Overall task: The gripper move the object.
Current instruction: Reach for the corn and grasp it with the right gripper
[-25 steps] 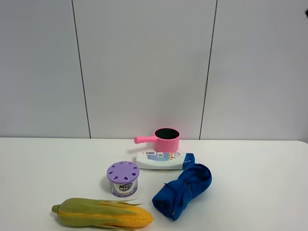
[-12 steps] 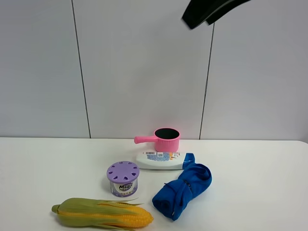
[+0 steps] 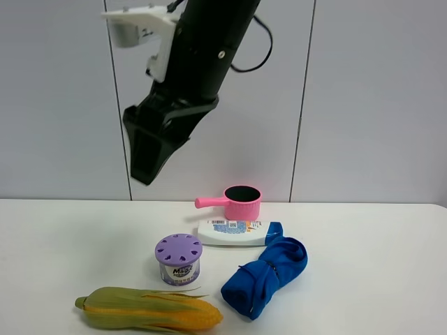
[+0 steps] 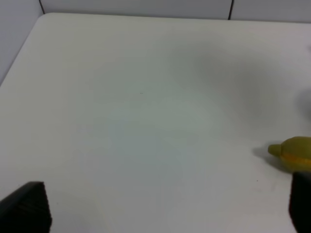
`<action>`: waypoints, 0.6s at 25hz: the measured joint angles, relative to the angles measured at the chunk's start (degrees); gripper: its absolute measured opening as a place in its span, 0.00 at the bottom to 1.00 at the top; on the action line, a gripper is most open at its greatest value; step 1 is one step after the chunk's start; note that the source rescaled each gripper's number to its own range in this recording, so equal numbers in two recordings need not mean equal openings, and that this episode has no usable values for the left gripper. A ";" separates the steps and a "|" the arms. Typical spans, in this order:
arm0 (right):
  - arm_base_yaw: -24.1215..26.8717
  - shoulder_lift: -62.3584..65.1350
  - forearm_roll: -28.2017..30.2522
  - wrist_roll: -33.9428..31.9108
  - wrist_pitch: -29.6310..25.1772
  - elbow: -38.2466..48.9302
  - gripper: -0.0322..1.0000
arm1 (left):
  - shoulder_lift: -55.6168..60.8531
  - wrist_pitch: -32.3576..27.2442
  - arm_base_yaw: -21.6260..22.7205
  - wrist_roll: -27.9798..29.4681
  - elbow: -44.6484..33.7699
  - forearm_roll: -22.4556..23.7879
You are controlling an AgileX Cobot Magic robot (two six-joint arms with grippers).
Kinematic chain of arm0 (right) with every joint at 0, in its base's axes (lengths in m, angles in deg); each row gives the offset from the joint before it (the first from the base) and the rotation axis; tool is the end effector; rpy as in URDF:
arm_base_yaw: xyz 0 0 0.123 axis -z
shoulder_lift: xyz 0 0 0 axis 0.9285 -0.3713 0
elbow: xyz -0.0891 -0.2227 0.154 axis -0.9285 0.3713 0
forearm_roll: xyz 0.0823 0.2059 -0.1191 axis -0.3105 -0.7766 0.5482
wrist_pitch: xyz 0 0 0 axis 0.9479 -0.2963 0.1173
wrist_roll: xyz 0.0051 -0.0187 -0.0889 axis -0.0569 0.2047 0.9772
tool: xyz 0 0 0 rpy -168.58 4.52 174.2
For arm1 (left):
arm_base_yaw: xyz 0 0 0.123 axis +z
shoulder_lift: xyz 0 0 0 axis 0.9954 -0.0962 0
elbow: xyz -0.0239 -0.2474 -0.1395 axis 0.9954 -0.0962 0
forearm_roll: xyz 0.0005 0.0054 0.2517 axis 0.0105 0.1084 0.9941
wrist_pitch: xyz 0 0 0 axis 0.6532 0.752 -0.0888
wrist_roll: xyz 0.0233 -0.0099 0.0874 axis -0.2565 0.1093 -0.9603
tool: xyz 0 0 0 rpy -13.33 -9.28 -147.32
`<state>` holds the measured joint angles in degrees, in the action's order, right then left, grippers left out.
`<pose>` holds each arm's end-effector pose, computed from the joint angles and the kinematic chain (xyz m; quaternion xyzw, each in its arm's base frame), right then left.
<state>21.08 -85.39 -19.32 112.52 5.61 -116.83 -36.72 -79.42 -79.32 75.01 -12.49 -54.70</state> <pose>0.2789 0.3235 0.3090 -0.6110 0.7507 0.1201 0.2205 -0.0067 -0.0006 0.2804 -0.0511 0.8459 0.0158 0.5306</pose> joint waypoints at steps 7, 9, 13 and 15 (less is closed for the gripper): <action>-4.79 -3.33 0.07 -4.93 -2.72 0.00 0.86 | 0.00 0.00 0.00 0.00 0.00 0.00; -5.64 -4.57 0.88 -5.02 -3.01 0.00 0.86 | 0.00 0.00 0.00 0.00 0.00 0.00; -6.23 -6.95 1.18 -5.06 -3.52 0.00 0.86 | 0.00 0.00 0.00 0.00 0.00 0.00; -6.44 -8.58 1.19 -4.94 -3.98 0.00 0.86 | 0.00 0.00 0.00 0.00 0.00 0.00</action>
<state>14.64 -93.96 -18.14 107.58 1.63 -116.83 -36.72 -79.42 -79.32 75.01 -12.49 -54.70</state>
